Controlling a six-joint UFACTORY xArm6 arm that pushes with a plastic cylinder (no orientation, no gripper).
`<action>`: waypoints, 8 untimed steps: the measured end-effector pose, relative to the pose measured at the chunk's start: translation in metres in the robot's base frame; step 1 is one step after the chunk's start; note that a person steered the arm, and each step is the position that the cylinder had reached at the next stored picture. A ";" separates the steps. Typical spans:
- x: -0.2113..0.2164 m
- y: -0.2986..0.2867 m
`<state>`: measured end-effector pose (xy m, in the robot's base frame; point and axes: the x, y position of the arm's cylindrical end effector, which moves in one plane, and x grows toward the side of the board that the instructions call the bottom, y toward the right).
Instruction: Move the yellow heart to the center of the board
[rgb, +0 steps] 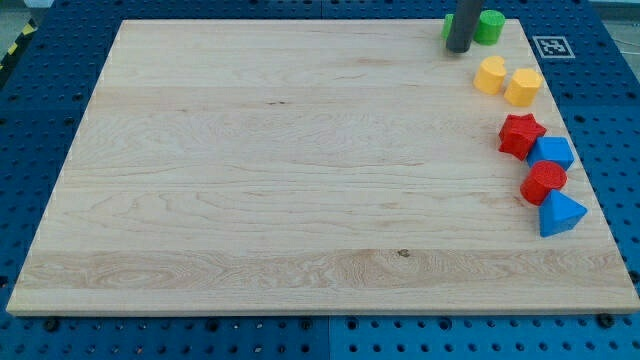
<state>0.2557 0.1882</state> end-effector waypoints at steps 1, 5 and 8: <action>0.022 -0.039; 0.125 -0.073; 0.130 0.026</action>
<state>0.3859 0.2139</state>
